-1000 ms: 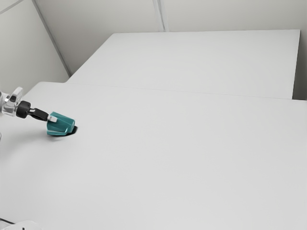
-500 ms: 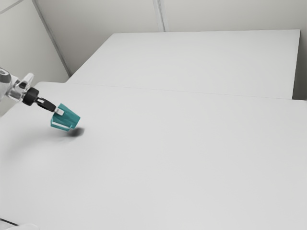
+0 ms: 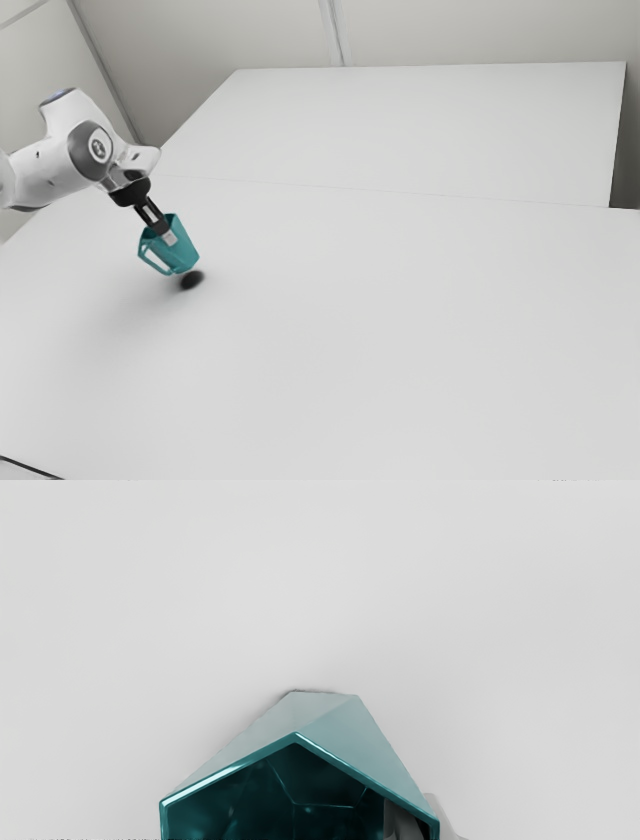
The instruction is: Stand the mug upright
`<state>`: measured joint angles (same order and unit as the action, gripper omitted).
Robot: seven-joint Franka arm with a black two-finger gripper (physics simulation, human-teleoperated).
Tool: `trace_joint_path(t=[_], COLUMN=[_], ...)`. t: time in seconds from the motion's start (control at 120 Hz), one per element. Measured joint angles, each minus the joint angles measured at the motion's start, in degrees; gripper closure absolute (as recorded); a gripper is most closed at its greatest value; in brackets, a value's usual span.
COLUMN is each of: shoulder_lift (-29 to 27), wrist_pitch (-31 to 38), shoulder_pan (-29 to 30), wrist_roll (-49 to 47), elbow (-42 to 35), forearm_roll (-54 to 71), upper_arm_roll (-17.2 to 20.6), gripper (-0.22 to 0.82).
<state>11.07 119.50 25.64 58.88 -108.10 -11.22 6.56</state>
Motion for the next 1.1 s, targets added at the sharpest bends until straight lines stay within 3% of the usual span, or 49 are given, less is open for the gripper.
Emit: trace_joint_path(t=[0.642,1.1], shoulder_lift=[-5.0,-6.0], wrist_pitch=[7.0,11.2], shoulder_pan=[-0.1,0.0], wrist_roll=[-29.5,-42.5], elbow=[-11.2,-16.3], forearm_roll=[11.0,14.4], upper_arm_roll=[17.5,18.9], gripper=[0.78,0.78])
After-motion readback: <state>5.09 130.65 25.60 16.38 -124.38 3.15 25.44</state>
